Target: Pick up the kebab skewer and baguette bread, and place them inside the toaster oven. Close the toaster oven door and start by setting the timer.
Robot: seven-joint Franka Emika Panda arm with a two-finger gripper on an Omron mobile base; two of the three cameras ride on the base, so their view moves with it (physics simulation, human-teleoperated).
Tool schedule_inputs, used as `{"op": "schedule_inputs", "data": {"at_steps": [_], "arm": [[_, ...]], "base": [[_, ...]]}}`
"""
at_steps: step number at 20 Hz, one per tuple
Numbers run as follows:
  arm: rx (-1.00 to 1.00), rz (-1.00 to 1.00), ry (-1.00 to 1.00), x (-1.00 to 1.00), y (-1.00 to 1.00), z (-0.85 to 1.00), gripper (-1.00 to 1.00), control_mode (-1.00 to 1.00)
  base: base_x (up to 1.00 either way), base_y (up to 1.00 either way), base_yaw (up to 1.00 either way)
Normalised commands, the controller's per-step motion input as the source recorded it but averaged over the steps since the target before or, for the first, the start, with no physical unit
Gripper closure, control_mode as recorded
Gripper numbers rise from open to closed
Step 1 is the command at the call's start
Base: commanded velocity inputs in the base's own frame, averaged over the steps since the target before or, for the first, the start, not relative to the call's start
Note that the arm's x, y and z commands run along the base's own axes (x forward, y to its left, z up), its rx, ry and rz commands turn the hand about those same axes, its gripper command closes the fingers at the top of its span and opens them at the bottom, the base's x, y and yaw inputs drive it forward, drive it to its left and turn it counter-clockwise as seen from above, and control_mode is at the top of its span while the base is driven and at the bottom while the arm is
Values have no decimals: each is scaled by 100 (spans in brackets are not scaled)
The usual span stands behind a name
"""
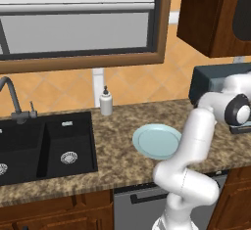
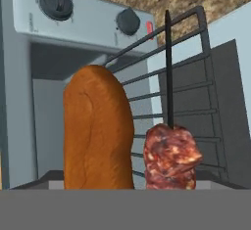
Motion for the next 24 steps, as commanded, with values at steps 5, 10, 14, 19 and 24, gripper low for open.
{"op": "schedule_inputs", "data": {"at_steps": [5, 10, 14, 19, 24], "arm": [[-3, 0, -7, 0, 48, 0, 100, -100], [-2, 0, -1, 31, 25, -7, 100, -100], [0, 0, 0, 48, -1, -17, 100, -100], [0, 1, 0, 2, -20, -3, 100, -100], [0, 3, 0, 2, -12, -13, 100, -100]], "base": [[0, 0, 0], [0, 0, 0], [0, 0, 0], [0, 0, 0], [0, 0, 0]]}}
